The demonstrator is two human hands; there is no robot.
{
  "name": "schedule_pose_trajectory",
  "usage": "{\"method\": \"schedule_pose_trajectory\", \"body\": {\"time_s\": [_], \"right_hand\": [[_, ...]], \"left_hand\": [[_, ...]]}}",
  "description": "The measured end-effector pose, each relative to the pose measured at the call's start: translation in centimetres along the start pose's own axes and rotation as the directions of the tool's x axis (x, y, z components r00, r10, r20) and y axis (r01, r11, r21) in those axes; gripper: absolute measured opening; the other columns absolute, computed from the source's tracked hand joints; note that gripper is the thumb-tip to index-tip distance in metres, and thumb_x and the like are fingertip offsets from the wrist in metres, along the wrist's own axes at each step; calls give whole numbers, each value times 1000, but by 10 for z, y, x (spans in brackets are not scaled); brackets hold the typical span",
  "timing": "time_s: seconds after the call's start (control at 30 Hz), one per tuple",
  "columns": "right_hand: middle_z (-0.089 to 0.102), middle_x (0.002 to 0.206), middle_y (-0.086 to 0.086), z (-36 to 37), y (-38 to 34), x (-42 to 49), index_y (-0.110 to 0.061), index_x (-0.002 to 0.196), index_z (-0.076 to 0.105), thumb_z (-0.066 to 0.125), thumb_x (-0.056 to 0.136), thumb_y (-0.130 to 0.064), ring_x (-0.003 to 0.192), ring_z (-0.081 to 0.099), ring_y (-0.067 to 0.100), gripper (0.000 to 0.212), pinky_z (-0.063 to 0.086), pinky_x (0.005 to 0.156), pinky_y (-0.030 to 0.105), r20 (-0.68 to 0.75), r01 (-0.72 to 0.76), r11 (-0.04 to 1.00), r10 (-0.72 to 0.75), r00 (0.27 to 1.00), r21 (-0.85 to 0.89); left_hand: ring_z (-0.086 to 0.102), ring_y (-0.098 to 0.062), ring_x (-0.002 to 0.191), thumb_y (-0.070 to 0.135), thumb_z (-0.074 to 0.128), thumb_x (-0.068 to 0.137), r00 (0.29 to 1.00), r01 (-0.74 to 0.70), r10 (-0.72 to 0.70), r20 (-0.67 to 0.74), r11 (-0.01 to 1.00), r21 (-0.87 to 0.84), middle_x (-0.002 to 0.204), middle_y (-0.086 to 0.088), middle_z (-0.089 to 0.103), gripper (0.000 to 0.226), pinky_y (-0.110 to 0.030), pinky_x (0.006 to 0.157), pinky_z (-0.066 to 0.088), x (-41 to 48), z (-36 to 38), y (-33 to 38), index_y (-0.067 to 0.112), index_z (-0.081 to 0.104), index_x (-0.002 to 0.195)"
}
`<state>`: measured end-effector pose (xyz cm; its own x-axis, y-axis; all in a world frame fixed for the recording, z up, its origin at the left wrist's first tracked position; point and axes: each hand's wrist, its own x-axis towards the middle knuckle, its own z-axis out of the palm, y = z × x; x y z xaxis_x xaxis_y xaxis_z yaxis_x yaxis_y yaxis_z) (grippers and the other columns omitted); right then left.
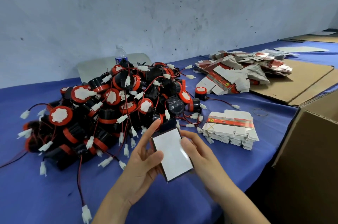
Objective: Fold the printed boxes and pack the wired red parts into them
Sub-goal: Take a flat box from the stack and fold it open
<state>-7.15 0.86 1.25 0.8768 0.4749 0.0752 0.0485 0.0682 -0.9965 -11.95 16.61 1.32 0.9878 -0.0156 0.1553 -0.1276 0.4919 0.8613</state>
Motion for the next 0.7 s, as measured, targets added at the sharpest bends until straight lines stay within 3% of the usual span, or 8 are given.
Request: {"method": "schedule_pose_trajectory", "body": {"time_s": [0.1,0.17,0.27,0.37,0.47,0.57,0.63,0.7], "right_hand": [[68,111,-8,-8,1,-2,-39,116,60,51,73,-72,102,66,12,55,58,81,42,82,-158,986,154,985,52],[69,111,-12,-11,4,-1,-43,113,60,50,68,-77,104,65,9,57,57,83,40,82,-199,978,193,978,66],[63,114,-21,-9,8,-3,-52,120,50,68,64,-68,113,56,-1,61,47,89,20,19,-14,996,16,1000,-89],[57,114,-30,-7,16,-2,-50,125,47,75,65,-48,109,49,-5,66,36,83,4,-36,182,886,-218,975,-427],[62,107,-22,-16,23,6,-43,116,52,79,73,-20,100,55,2,55,39,82,7,-152,203,903,-277,949,-379],[65,112,-11,-25,29,11,-32,121,52,75,78,-8,106,61,10,54,47,91,22,-13,171,967,-176,984,-188],[64,119,-11,-29,31,14,-28,123,53,70,80,-5,113,59,8,52,47,94,22,142,151,966,-123,982,-209],[58,127,-16,-36,30,23,-30,124,54,58,79,7,121,52,4,58,44,98,21,254,158,913,-63,965,-376]], "left_hand": [[65,-17,109,30,91,59,995,-88,95,-10,954,286,125,4,65,83,-26,80,55,-2,0,-2,47,53,130],[66,-6,97,26,83,69,982,-135,188,-12,747,651,111,18,67,84,-13,80,50,-3,-2,-8,58,41,134],[59,-2,68,21,71,79,977,-139,201,68,365,921,80,20,63,98,-8,59,42,-3,-4,-22,71,8,136],[56,3,98,30,72,82,989,-96,140,52,331,939,105,25,58,107,-14,75,47,-1,-4,-35,72,-13,132],[35,2,112,42,77,75,939,-150,330,98,134,980,115,33,38,98,-23,92,39,4,-4,-35,66,6,138],[34,-16,129,60,69,68,727,-205,653,212,-88,975,130,10,44,81,-39,107,27,5,-9,-31,31,36,136],[20,-13,143,64,70,63,738,-172,674,44,125,977,149,12,26,93,-23,113,22,6,-11,-29,40,26,142],[12,9,141,58,79,58,852,-136,507,-128,451,882,151,35,8,111,0,101,21,6,-12,-31,59,6,142]]}}
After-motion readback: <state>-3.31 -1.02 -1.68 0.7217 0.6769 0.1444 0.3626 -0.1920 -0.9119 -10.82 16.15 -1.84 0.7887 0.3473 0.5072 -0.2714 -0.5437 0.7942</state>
